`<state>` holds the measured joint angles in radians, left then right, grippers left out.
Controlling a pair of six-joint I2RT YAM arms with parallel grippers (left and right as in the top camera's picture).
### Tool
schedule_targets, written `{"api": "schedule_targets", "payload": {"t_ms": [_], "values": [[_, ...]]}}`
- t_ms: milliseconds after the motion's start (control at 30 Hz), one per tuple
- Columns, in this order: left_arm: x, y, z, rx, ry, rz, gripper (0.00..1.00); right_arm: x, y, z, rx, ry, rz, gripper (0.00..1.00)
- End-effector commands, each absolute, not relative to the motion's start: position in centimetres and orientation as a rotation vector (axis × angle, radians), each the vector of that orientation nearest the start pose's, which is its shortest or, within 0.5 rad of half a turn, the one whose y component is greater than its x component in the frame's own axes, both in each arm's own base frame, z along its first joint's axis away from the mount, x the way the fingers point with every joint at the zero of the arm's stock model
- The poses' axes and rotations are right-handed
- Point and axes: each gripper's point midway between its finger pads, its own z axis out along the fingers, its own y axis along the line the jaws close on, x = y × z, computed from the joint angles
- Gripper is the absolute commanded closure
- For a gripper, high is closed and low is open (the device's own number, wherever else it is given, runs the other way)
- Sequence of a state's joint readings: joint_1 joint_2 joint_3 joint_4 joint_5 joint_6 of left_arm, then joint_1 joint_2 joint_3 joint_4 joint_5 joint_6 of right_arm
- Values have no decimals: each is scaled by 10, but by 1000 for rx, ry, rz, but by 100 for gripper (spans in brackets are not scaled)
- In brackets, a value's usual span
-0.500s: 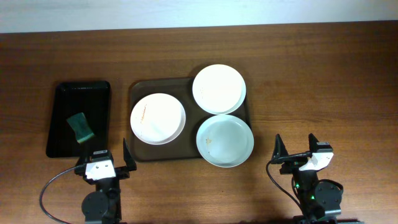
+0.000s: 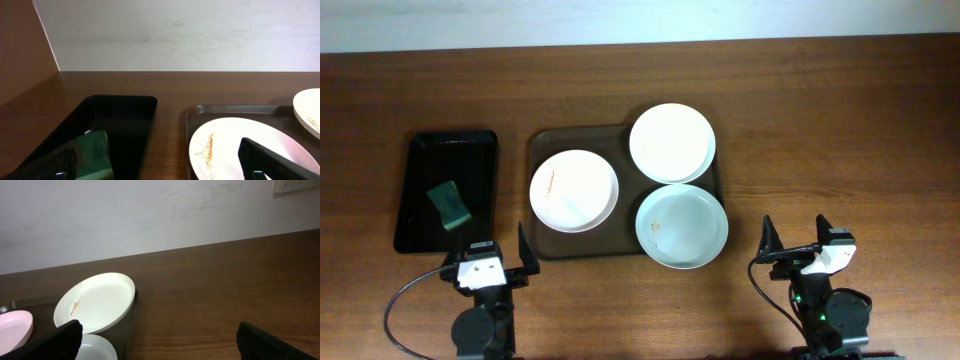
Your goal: Clean dirty plates on tray and stack at the side
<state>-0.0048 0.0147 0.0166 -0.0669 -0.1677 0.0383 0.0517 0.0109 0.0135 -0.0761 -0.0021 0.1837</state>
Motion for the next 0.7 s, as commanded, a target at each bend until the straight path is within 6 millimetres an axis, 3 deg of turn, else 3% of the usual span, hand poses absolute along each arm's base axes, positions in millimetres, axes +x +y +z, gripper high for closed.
{"api": "schedule_targets", "payload": {"t_ms": [0,300,433,567,600,667], "values": [[244,24,160,-62,1636,162,1,246,12,156,111,1646,178,2],[245,24,162,-62,1630,162,1,246,12,157,111,1645,179,1],[244,24,160,-61,1634,161,1,246,18,158,140,1641,259,2],[246,18,169,-37,1600,131,1,244,29,191,134,1513,379,1],[246,14,169,-21,1601,114,1,243,38,186,177,1536,502,2],[246,13,163,-24,1624,97,1,242,40,160,213,1645,526,2]]}}
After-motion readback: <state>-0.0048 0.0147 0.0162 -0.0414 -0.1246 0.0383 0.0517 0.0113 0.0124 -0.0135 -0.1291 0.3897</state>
